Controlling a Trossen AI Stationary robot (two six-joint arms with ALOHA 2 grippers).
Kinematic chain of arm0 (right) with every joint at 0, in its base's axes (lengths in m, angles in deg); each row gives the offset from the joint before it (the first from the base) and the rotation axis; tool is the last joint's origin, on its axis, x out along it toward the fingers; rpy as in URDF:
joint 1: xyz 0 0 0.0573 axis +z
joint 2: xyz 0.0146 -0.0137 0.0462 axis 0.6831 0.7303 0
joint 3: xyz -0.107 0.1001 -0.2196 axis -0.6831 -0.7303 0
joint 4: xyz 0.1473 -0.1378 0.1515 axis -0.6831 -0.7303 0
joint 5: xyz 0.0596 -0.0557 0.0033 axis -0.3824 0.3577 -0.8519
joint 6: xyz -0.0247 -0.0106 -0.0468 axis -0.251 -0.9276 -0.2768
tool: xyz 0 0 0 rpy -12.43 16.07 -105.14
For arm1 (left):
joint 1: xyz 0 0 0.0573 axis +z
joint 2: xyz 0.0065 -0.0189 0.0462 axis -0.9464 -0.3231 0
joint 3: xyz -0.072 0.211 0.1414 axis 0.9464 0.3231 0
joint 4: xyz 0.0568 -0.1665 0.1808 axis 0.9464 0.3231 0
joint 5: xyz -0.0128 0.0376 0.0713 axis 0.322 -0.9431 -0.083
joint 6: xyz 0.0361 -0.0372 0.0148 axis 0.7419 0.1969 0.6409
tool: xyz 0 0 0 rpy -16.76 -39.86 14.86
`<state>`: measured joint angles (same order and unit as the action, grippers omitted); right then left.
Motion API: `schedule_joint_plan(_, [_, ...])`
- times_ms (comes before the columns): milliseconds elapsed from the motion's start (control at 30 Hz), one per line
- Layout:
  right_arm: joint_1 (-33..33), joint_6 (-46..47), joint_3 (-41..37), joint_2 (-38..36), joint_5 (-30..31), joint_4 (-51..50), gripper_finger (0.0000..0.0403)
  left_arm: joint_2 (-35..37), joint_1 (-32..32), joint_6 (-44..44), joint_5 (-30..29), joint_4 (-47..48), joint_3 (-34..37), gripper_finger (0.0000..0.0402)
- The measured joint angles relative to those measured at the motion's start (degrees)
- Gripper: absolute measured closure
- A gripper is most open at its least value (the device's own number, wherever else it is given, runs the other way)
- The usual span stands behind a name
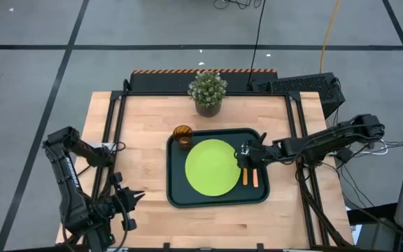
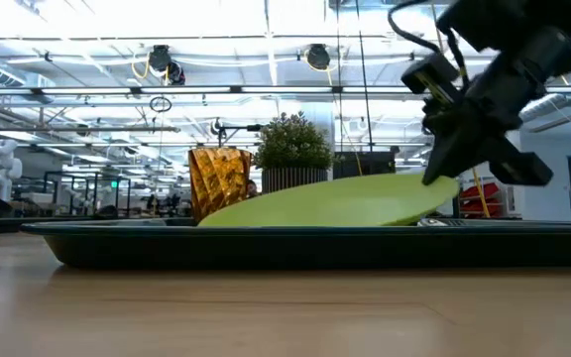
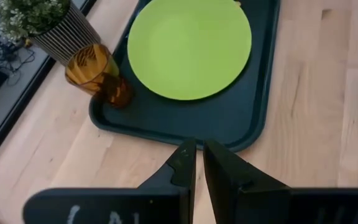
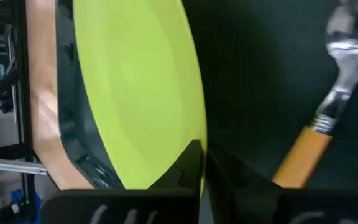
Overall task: Pick and place plate/cup/fork/spoon on tray
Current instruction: Put the plate on the serving tray
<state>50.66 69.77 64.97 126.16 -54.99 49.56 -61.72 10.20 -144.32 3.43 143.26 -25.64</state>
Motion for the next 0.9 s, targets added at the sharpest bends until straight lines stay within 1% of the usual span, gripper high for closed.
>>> schedule_joint_plan(167, [-0.1, 1.0, -3.4, -1.2, 1.4, 1.1, 0.0403, 0.8, 0.2, 0.5, 0.0, 0.0, -0.3, 0.0366])
schedule_joint_plan(367, [-0.1, 0.3, -3.5, -1.2, 1.6, 2.8, 0.0403, 2.5, 0.2, 0.0, -0.7, 0.0, -0.4, 0.0366])
schedule_joint_plan(667, [-0.1, 1.2, -3.5, -1.2, 3.6, 2.2, 0.0402, 3.5, 0.2, -0.5, -1.6, -0.1, -0.4, 0.0366])
schedule_joint_plan(767, [-0.1, 1.1, -3.5, -1.2, 3.9, 3.3, 0.0392, 3.5, 0.1, -1.2, -1.5, -0.1, -0.4, 0.0366])
schedule_joint_plan(900, [0.0, 1.4, -3.5, -1.2, 4.2, 3.3, 0.0359, 3.5, 0.0, -1.3, -1.5, -0.2, -0.4, 0.0366])
